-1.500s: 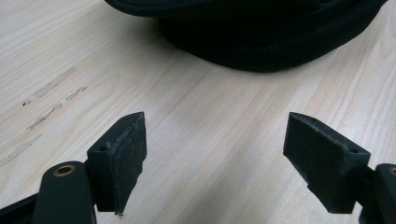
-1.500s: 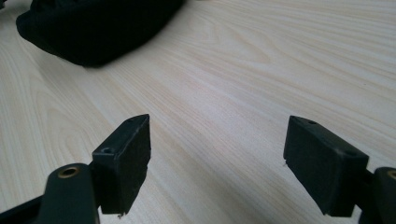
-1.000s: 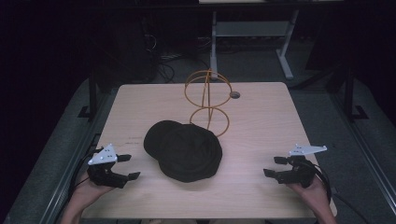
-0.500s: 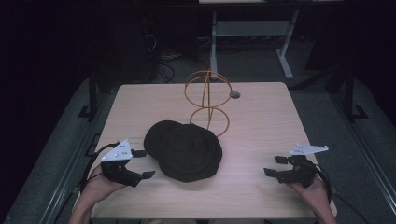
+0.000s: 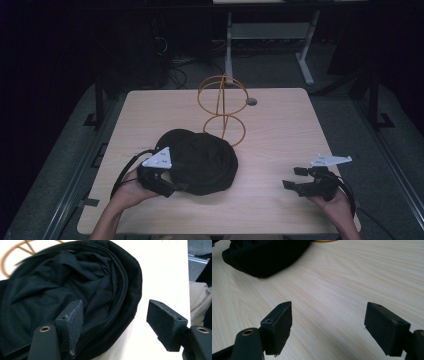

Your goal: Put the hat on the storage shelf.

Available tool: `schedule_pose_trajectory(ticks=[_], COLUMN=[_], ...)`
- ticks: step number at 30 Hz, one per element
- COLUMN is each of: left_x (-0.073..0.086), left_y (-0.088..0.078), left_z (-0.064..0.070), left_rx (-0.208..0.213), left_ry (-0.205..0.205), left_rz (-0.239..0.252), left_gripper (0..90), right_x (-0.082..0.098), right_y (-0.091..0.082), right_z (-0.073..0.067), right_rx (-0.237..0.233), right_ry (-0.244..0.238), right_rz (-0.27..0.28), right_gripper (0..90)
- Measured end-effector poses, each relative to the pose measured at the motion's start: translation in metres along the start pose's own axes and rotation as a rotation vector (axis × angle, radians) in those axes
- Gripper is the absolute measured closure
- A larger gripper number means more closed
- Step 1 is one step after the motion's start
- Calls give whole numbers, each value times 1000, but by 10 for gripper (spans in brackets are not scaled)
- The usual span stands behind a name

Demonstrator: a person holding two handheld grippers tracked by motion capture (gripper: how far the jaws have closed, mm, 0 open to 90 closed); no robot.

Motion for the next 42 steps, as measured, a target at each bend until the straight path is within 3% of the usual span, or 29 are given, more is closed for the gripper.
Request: schedule_pose_trajectory(ticks=[5, 9, 12, 19, 20, 23, 27, 32, 38, 42], left_x=[-7, -12, -14, -22, -22, -25, -29, -34, -41, -49], left_y=[13, 26, 31, 52, 52, 62, 71, 71, 71, 66], left_z=[-1, -2, -2, 0, 0, 3, 6, 5, 9, 14], left_rx=[18, 63, 79, 106, 106, 101, 79, 54, 48, 50], left_ry=[8, 25, 22, 40, 40, 60, 74, 66, 90, 104], left_rz=[-38, -79, -94, -198, -198, -257, -314, -334, -327, -286], left_gripper=[318, 393, 398, 432, 433, 444, 527, 692, 751, 764], right_x=[0, -1, -1, 0, 0, 0, -1, 0, 0, 0], right_y=[1, 1, 2, 0, 0, 1, 1, 1, 1, 1], right_z=[0, -1, -1, 0, 0, 0, -1, -1, -2, -2], right_rx=[-1, -1, -2, -2, -2, -3, -3, -1, 1, -1], right_ry=[-1, -8, -7, -3, -3, -11, -10, -11, -14, -14], right_rz=[-3, -3, -4, 1, 1, -5, -4, -2, -2, -2], right_gripper=[218, 218, 217, 218, 218, 218, 218, 218, 218, 218])
Point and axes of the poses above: each handheld gripper's, and its own axes: y roughly forward along the jaws, x roughly out of its underside, z roughly to its right, the point moved 1 cm from there along y, roughly forward along the jaws, and after that the axes turned 14 degrees about -z, right-handed, at the moved point
